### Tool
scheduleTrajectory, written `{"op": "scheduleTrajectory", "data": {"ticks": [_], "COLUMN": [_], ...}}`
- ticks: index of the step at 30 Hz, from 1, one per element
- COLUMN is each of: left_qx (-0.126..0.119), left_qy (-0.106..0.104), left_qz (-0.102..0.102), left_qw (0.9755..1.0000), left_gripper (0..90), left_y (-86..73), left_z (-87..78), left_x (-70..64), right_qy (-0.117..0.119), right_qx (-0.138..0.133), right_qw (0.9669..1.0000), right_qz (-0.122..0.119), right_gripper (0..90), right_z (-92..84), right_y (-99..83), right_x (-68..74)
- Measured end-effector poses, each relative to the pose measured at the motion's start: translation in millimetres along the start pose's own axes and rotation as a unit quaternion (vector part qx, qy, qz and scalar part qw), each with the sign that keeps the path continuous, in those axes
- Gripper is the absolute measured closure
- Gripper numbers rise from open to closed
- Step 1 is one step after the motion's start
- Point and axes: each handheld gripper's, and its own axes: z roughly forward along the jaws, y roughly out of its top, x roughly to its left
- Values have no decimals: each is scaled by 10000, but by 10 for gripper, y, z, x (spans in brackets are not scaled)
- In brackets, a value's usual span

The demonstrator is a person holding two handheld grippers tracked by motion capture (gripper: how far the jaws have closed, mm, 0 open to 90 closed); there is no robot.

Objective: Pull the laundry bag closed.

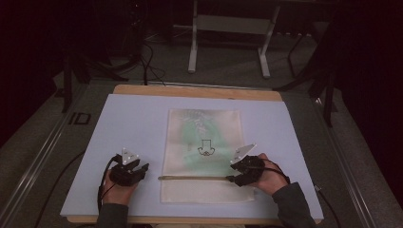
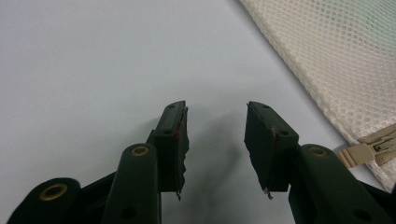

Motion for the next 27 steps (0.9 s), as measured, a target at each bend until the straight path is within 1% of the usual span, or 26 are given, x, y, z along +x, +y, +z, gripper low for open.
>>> {"op": "scheduleTrajectory", "data": {"ticks": [5,6,13,16,19,27], "left_qx": [9,17,18,22,25,32], "left_qy": [2,7,-8,-10,-13,-21], "left_qz": [11,19,37,41,43,37], "left_qw": [10000,10000,10000,10000,10000,10000], "left_gripper": [581,581,581,581,581,580], "left_y": [1,2,3,3,1,1], "left_z": [2,4,15,16,19,24], "left_x": [-3,-5,-6,-8,-11,-15], "right_qy": [40,83,156,167,224,303], "right_qx": [1,-2,12,21,35,67], "right_qw": [9999,9998,9995,9995,9990,9983], "right_qz": [-113,-156,-267,-280,-378,-488], "right_gripper": [503,503,502,500,498,498], "right_z": [26,36,58,63,86,126], "right_y": [64,99,176,195,241,333], "right_x": [15,22,27,36,54,78]}}
